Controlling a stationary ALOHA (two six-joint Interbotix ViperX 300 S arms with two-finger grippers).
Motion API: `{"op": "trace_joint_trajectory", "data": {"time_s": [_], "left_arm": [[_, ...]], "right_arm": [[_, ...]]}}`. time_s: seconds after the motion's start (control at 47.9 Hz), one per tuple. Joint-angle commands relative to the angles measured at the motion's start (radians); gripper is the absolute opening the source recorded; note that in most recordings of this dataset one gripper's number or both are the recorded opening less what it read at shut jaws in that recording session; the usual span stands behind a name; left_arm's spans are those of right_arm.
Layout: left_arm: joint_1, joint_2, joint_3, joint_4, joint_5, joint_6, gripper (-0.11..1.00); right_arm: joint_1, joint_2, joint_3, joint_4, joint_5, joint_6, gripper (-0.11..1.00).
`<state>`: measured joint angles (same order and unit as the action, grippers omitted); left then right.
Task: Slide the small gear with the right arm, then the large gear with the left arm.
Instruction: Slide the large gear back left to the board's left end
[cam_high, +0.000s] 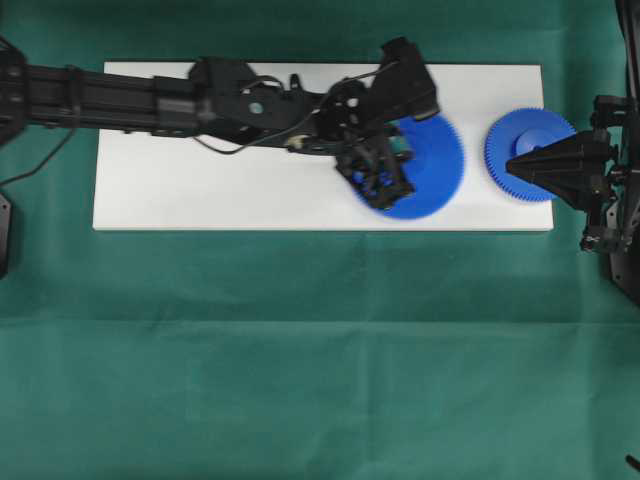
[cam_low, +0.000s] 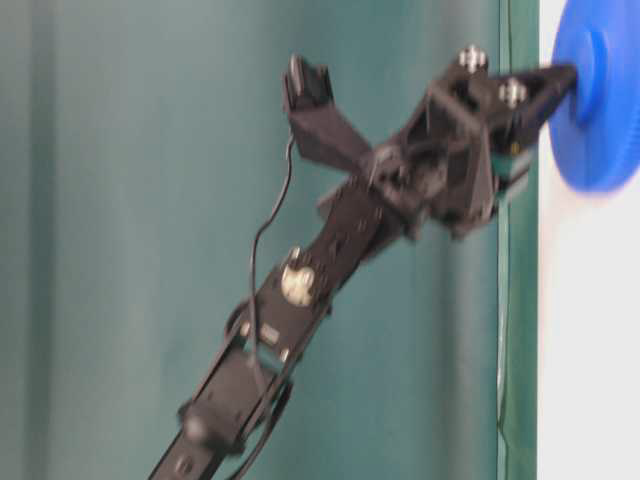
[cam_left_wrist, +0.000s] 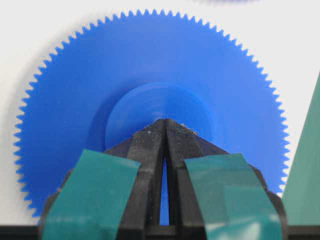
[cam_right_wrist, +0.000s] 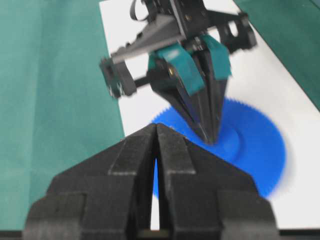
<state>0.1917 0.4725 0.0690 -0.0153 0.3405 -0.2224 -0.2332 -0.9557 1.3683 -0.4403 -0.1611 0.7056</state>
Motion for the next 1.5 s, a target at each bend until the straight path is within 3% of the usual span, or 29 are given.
{"op": "trace_joint_trajectory", "data": {"time_s": [0.0,0.313,0.71,1.169,1.483], "left_arm": [[0.021,-0.075,0.089,0.003,0.028,-0.003,0.00],[0.115,-0.342,0.537,-0.002,0.021,-0.018,0.00],[0.183,-0.621,0.876,0.000,-0.025,-0.121,0.00],[0.233,-0.816,1.054,-0.002,-0.025,-0.143,0.00],[0.235,-0.831,1.065,-0.002,-0.031,-0.141,0.00]], "right_arm": [[0.014,0.002,-0.011,-0.003,-0.005,0.000,0.51],[0.043,0.003,-0.011,-0.003,-0.003,0.000,0.50],[0.043,0.002,-0.011,-0.003,-0.003,0.000,0.51],[0.043,0.006,-0.005,-0.003,-0.003,0.002,0.51],[0.043,0.006,-0.008,-0.003,-0.003,0.002,0.50]]}}
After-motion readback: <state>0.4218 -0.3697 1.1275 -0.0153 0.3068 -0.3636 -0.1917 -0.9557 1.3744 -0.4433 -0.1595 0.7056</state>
